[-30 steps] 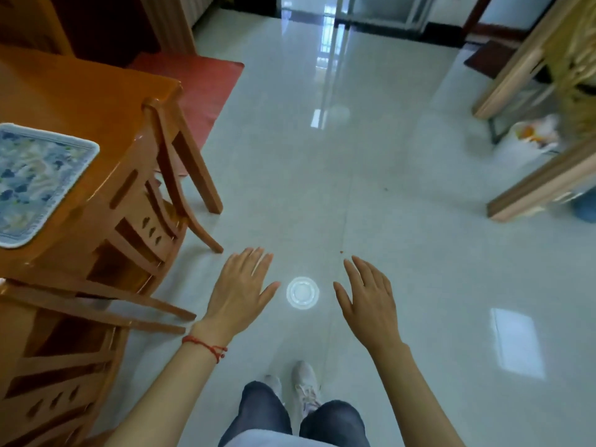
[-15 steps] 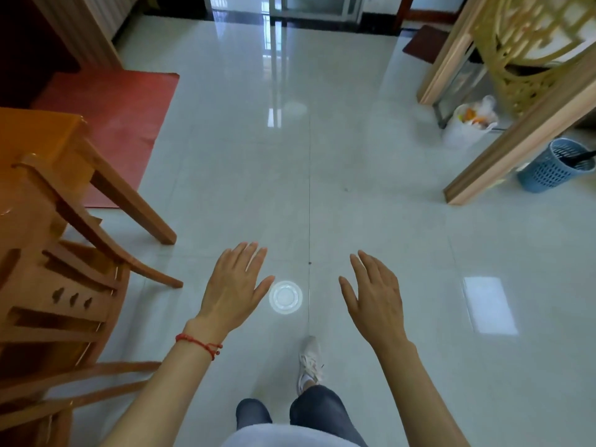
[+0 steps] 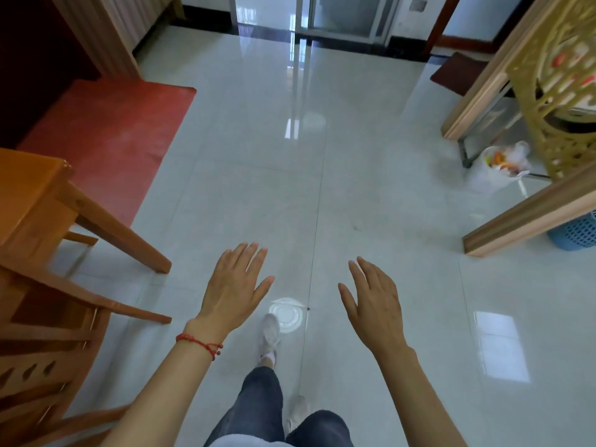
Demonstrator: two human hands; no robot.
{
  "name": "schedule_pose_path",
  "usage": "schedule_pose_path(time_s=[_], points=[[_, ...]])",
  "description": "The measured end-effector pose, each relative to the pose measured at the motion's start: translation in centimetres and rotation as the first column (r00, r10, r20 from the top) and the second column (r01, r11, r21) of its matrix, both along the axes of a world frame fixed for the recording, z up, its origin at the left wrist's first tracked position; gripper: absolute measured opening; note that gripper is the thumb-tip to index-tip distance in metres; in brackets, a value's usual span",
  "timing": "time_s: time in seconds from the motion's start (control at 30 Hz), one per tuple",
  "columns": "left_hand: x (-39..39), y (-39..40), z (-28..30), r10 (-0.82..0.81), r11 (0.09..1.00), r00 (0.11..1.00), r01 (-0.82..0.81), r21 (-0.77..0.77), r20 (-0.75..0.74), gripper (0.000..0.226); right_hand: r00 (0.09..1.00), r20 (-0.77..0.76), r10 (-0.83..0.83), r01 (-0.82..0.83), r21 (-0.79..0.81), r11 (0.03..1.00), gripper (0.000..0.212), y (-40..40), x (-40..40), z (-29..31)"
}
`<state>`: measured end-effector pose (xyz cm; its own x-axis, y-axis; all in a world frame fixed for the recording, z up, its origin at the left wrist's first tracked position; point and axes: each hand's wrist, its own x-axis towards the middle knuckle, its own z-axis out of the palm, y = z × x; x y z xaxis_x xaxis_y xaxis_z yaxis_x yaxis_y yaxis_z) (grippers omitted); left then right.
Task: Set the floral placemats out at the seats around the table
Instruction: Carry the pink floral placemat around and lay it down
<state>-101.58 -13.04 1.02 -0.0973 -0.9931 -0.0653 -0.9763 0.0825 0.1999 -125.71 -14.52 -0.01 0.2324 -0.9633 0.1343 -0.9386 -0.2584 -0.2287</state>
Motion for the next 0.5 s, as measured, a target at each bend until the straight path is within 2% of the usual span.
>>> schedule_pose_path(time_s=[0.23,0.5], points=[[4.4,-11.9,-1.0,-0.020,0.999,1.000,0.019,0.036,0.022,0.072,1.000,0.000,0.013,-0.013,-0.039,0.999,0.061,-12.9,4.4,0.3],[9.4,-23.8,0.5,0.037,0.999,0.999,-0.037,-0.021,0.033,0.070,0.999,0.009,0.032,-0.031,-0.076,0.997,0.060,-25.2,8.7,1.7]])
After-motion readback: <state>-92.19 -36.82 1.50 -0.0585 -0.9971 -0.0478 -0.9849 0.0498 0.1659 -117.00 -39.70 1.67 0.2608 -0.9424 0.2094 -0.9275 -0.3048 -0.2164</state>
